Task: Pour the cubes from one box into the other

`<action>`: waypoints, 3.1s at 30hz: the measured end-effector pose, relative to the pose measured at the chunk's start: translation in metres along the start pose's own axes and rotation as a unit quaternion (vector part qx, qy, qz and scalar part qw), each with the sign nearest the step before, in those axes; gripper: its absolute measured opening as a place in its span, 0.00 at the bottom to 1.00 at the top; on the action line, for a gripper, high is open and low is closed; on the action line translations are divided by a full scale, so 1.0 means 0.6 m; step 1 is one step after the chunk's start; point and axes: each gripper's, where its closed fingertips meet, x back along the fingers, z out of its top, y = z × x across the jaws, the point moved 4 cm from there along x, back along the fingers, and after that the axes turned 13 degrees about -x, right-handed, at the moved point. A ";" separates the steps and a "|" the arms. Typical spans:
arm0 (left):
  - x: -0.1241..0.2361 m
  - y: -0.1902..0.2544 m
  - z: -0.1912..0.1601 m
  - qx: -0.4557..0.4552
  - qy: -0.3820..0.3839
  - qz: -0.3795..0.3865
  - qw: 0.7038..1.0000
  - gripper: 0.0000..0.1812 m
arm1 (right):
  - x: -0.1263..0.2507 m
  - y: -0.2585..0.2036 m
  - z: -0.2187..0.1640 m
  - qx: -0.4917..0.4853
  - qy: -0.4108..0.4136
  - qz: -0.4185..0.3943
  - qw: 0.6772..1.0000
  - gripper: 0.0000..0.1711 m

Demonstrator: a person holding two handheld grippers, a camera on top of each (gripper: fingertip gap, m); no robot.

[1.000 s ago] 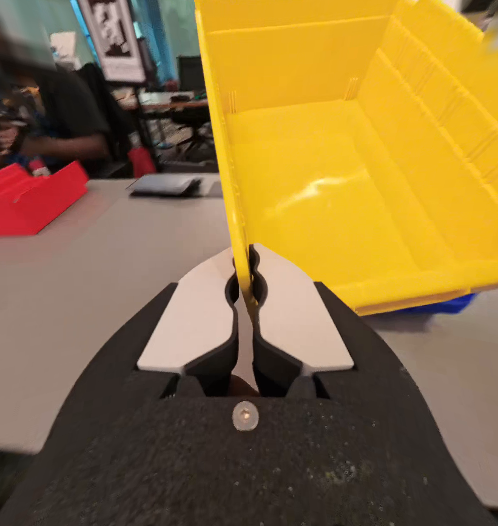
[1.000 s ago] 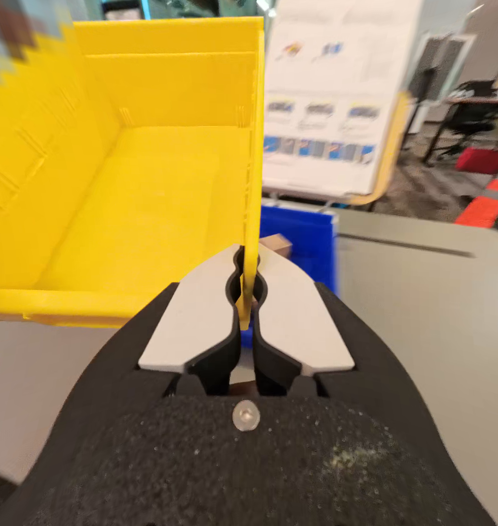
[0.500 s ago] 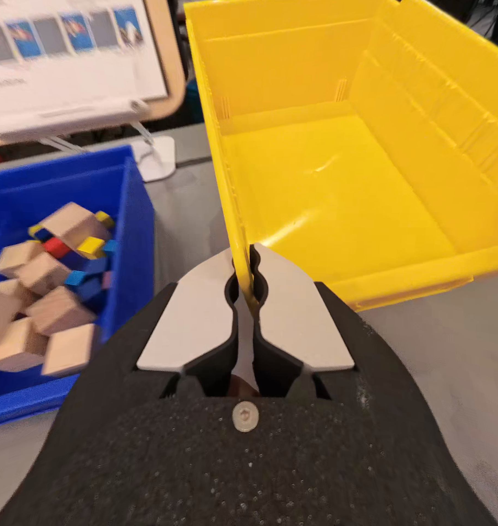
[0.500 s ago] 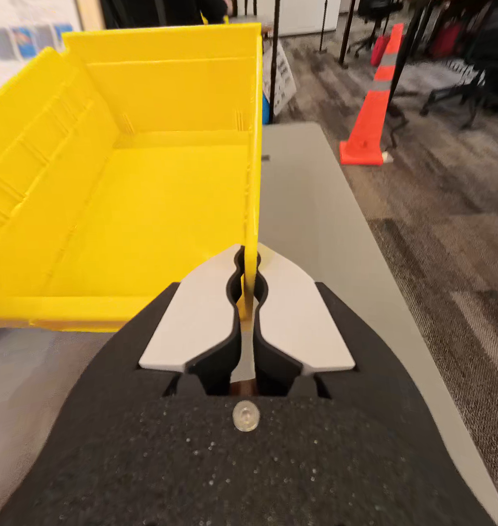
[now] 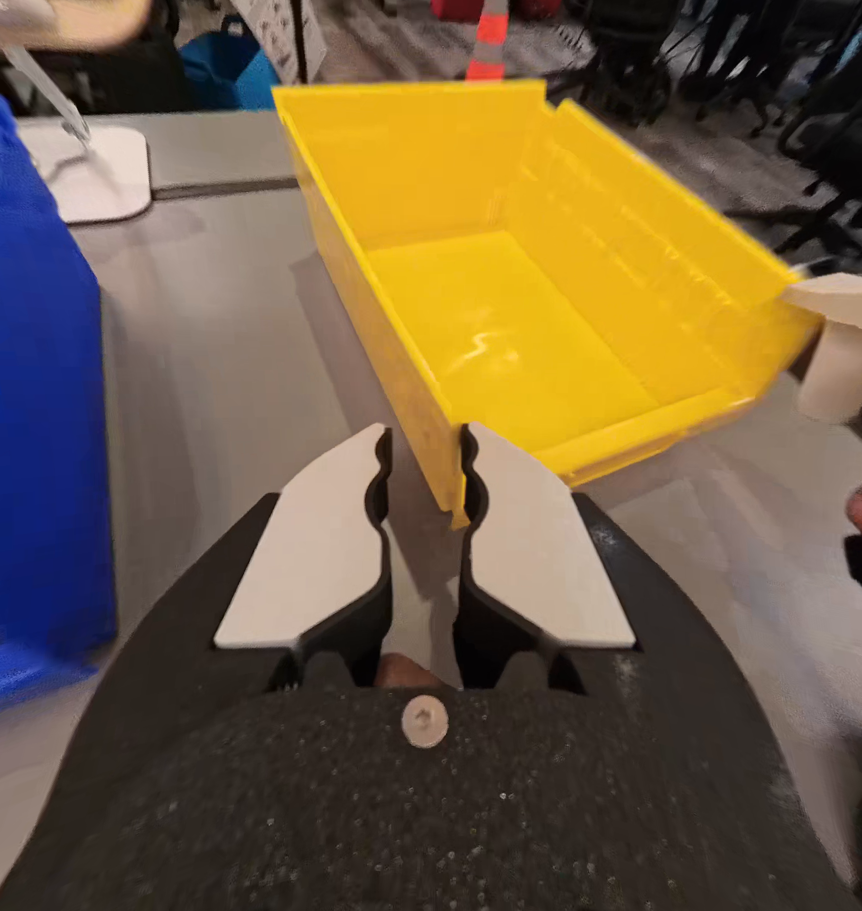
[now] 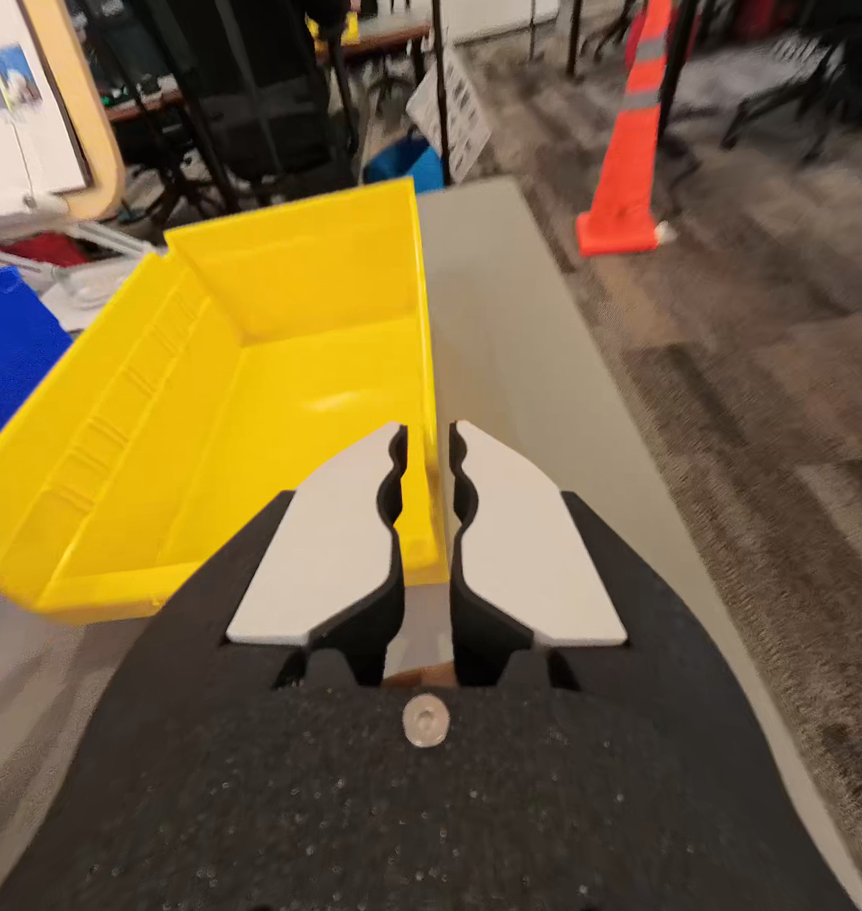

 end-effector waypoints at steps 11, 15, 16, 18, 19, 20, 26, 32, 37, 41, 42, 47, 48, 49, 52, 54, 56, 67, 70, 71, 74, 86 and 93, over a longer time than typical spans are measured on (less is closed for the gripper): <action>0.270 -0.377 -0.077 0.052 0.081 0.158 0.983 0.18 | 0.040 -0.299 -0.050 0.174 0.011 0.167 0.970 0.12; 0.262 -0.456 -0.142 0.088 0.058 0.145 0.984 0.20 | 0.026 -0.450 -0.186 0.171 -0.058 0.240 0.954 0.23; 0.245 -0.464 -0.153 0.066 0.034 0.146 0.987 0.23 | 0.018 -0.476 -0.214 0.169 -0.073 0.241 0.953 0.25; 0.212 -0.467 -0.163 0.030 0.007 0.129 0.991 0.27 | -0.002 -0.510 -0.251 0.166 -0.097 0.214 0.958 0.34; 0.198 -0.469 -0.164 0.019 0.000 0.128 0.992 0.26 | -0.013 -0.518 -0.260 0.168 -0.099 0.190 0.962 0.34; 0.186 -0.475 -0.168 0.013 -0.010 0.139 0.990 0.24 | -0.026 -0.522 -0.266 0.167 -0.099 0.161 0.968 0.33; 0.171 -0.487 -0.177 0.007 -0.056 0.146 0.988 0.02 | -0.052 -0.520 -0.275 0.131 -0.095 0.046 0.986 0.01; 0.232 -0.567 -0.173 0.050 -0.044 0.170 0.983 0.01 | -0.027 -0.625 -0.277 0.117 -0.029 0.063 0.991 0.01; 0.323 -0.691 -0.188 0.049 -0.025 0.227 0.972 0.01 | -0.026 -0.770 -0.317 0.119 -0.023 0.102 0.987 0.01; 0.359 -0.780 -0.246 0.065 -0.031 0.228 0.971 0.01 | -0.034 -0.860 -0.377 0.146 -0.041 0.114 0.982 0.02; 0.358 -0.795 -0.264 0.072 -0.047 0.223 0.971 0.01 | -0.039 -0.871 -0.394 0.147 -0.054 0.110 0.982 0.02; 0.348 -0.829 -0.296 0.113 -0.070 0.223 0.966 0.02 | -0.044 -0.894 -0.438 0.177 -0.079 0.109 0.975 0.03; 0.348 -0.831 -0.296 0.110 -0.067 0.220 0.967 0.02 | -0.044 -0.894 -0.437 0.170 -0.088 0.118 0.975 0.04; 0.346 -0.833 -0.296 0.109 -0.064 0.217 0.968 0.02 | -0.043 -0.894 -0.437 0.163 -0.100 0.128 0.973 0.04; 0.345 -0.836 -0.296 0.122 -0.057 0.207 0.969 0.03 | -0.035 -0.893 -0.436 0.157 -0.146 0.169 0.962 0.06; 0.354 -0.833 -0.287 0.132 -0.050 0.205 0.969 0.07 | -0.014 -0.882 -0.423 0.160 -0.164 0.203 0.952 0.09; 0.378 -0.828 -0.264 0.125 -0.024 0.216 0.968 0.12 | 0.020 -0.859 -0.390 0.182 -0.148 0.246 0.940 0.10; 0.398 -0.524 -0.221 0.226 0.028 -0.030 0.973 0.14 | 0.136 -0.330 -0.204 0.208 -0.031 0.083 0.974 0.11; 0.363 -0.474 -0.258 0.184 -0.009 -0.011 0.983 0.15 | 0.148 -0.180 -0.186 0.166 -0.028 -0.017 0.986 0.13; 0.354 -0.466 -0.257 0.178 -0.017 -0.023 0.984 0.15 | 0.147 -0.153 -0.176 0.140 -0.027 -0.025 0.989 0.13; 0.342 -0.462 -0.247 0.161 0.005 -0.010 0.987 0.16 | 0.136 -0.110 -0.148 0.048 -0.015 -0.024 0.998 0.14; 0.334 -0.497 -0.275 0.154 -0.015 0.030 0.988 0.13 | 0.122 -0.108 -0.149 0.036 -0.005 -0.021 0.999 0.14; 0.334 -0.497 -0.275 0.118 -0.019 0.053 0.991 0.13 | 0.121 -0.112 -0.150 0.048 -0.004 -0.021 0.999 0.14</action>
